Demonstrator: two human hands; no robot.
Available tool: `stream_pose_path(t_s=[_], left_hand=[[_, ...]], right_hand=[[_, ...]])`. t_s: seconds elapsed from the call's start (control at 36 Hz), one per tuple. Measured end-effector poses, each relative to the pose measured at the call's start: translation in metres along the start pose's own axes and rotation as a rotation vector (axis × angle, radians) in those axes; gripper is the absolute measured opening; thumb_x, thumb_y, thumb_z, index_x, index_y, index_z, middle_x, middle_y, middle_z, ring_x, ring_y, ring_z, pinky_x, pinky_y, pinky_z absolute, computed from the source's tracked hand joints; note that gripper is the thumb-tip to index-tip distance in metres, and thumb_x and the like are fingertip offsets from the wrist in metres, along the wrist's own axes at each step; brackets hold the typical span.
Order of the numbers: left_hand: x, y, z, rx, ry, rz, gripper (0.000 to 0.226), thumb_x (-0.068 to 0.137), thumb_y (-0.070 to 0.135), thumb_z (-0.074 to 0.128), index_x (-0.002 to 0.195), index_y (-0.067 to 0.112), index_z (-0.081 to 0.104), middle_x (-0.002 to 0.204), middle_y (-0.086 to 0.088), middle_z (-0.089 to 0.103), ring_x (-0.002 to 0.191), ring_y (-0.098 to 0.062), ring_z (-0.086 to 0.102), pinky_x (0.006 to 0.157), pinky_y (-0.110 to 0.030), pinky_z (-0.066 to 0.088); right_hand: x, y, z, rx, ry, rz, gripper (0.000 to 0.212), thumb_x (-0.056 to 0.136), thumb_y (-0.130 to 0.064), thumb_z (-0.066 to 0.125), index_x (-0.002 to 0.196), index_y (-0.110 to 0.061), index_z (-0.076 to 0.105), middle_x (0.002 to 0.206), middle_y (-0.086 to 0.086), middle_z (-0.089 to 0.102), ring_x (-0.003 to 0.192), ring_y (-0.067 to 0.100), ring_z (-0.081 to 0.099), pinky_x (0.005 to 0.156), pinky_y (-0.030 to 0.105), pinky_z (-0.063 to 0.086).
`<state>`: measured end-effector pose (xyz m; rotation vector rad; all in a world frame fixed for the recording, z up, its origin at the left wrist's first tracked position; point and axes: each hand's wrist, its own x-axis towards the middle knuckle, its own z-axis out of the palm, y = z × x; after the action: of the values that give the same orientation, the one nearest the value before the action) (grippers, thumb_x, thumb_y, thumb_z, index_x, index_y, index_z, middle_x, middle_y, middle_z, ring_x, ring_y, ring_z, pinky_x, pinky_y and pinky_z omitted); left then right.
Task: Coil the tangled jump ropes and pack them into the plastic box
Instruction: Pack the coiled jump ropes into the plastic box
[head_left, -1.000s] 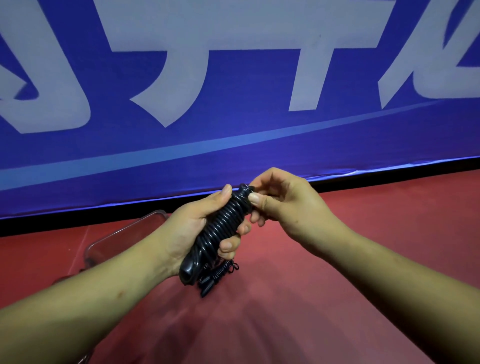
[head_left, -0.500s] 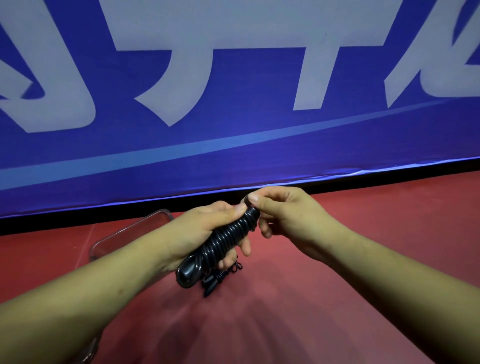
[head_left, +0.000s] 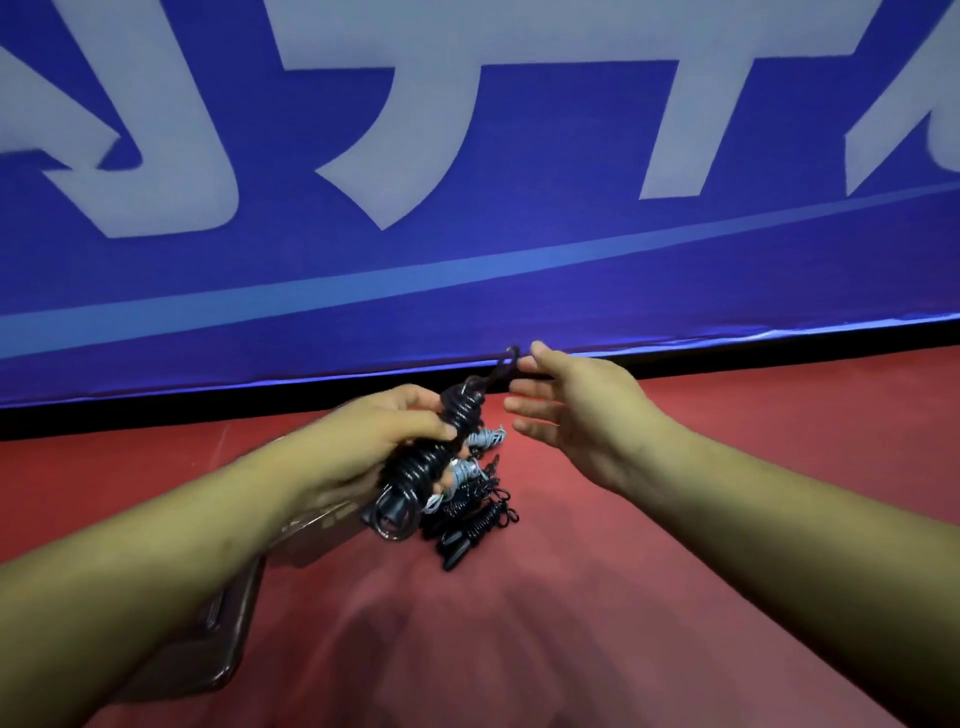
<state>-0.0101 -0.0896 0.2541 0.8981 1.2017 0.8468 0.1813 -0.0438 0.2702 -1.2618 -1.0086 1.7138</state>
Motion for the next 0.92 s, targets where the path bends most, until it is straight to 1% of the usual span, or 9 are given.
stream_pose_path(t_s=[0.14,0.25,0.33,0.42,0.53,0.69,0.75,0.81,0.92], left_hand=[[0.027,-0.008,-0.032,0.141,0.107,-0.034,0.010,0.092,-0.003,0.059,0.096,0.005,0.054,0.082,-0.022,0.065,0.060,-0.028,0.067,0.067,-0.042,0.060],[0.047,-0.039,-0.061,0.180,0.164,-0.121,0.021,0.081,0.002,0.074,0.095,0.002,0.058,0.082,-0.023,0.066,0.081,-0.037,0.064,0.090,-0.058,0.054],[0.062,-0.070,-0.079,0.199,0.209,-0.168,0.032,0.082,0.002,0.073,0.109,-0.007,0.058,0.090,-0.026,0.064,0.079,-0.032,0.063,0.078,-0.044,0.056],[0.075,-0.097,-0.092,0.194,0.266,-0.191,0.032,0.081,-0.001,0.074,0.108,-0.006,0.057,0.090,-0.025,0.065,0.079,-0.033,0.063,0.081,-0.049,0.055],[0.092,-0.122,-0.111,0.216,0.278,-0.196,0.026,0.075,0.005,0.081,0.093,0.009,0.062,0.079,-0.011,0.066,0.064,-0.022,0.063,0.066,-0.034,0.053],[0.119,-0.143,-0.131,0.025,0.313,-0.249,0.020,0.082,-0.002,0.073,0.093,0.007,0.060,0.110,-0.033,0.066,0.093,-0.039,0.067,0.096,-0.058,0.050],[0.125,-0.147,-0.131,0.011,0.306,-0.249,0.018,0.083,-0.003,0.071,0.095,0.006,0.060,0.110,-0.032,0.066,0.092,-0.038,0.067,0.094,-0.054,0.051],[0.131,-0.151,-0.135,0.002,0.285,-0.246,0.017,0.085,-0.001,0.070,0.098,0.006,0.061,0.108,-0.028,0.067,0.087,-0.033,0.065,0.088,-0.048,0.054],[0.136,-0.161,-0.146,-0.030,0.280,-0.257,0.030,0.084,0.006,0.074,0.111,0.004,0.061,0.114,-0.026,0.068,0.098,-0.038,0.069,0.089,-0.049,0.055]], right_hand=[[0.047,0.023,0.005,-0.123,0.095,0.154,0.026,0.100,-0.025,0.050,0.079,-0.010,0.053,0.074,0.008,0.055,0.064,0.021,0.061,0.057,0.029,0.051],[0.066,0.084,0.004,-0.288,0.166,0.353,0.020,0.098,-0.013,0.050,0.080,-0.005,0.052,0.071,0.014,0.053,0.057,0.023,0.054,0.057,0.031,0.047],[0.076,0.132,0.007,-0.347,0.158,0.478,0.019,0.097,-0.011,0.049,0.079,-0.007,0.049,0.066,0.014,0.047,0.053,0.021,0.044,0.055,0.031,0.045],[0.088,0.166,0.012,-0.350,0.163,0.540,0.017,0.094,-0.011,0.052,0.078,-0.006,0.048,0.068,0.016,0.049,0.052,0.022,0.045,0.055,0.032,0.046],[0.108,0.201,0.023,-0.340,0.213,0.601,0.016,0.097,-0.004,0.047,0.082,0.001,0.048,0.058,0.014,0.050,0.043,0.023,0.048,0.041,0.026,0.045],[0.148,0.239,0.039,-0.173,0.314,0.583,0.028,0.100,-0.010,0.045,0.074,-0.003,0.049,0.051,0.012,0.051,0.034,0.024,0.051,0.035,0.021,0.041],[0.159,0.249,0.042,-0.117,0.340,0.586,0.030,0.098,-0.009,0.043,0.074,0.003,0.056,0.048,0.018,0.060,0.044,0.031,0.063,0.051,0.045,0.058],[0.171,0.259,0.040,-0.112,0.331,0.628,0.032,0.093,-0.006,0.039,0.075,0.006,0.062,0.059,0.025,0.065,0.059,0.044,0.064,0.065,0.069,0.053],[0.186,0.285,0.027,-0.091,0.376,0.665,0.021,0.098,-0.011,0.049,0.086,0.002,0.060,0.060,0.020,0.066,0.061,0.037,0.063,0.059,0.055,0.057]])
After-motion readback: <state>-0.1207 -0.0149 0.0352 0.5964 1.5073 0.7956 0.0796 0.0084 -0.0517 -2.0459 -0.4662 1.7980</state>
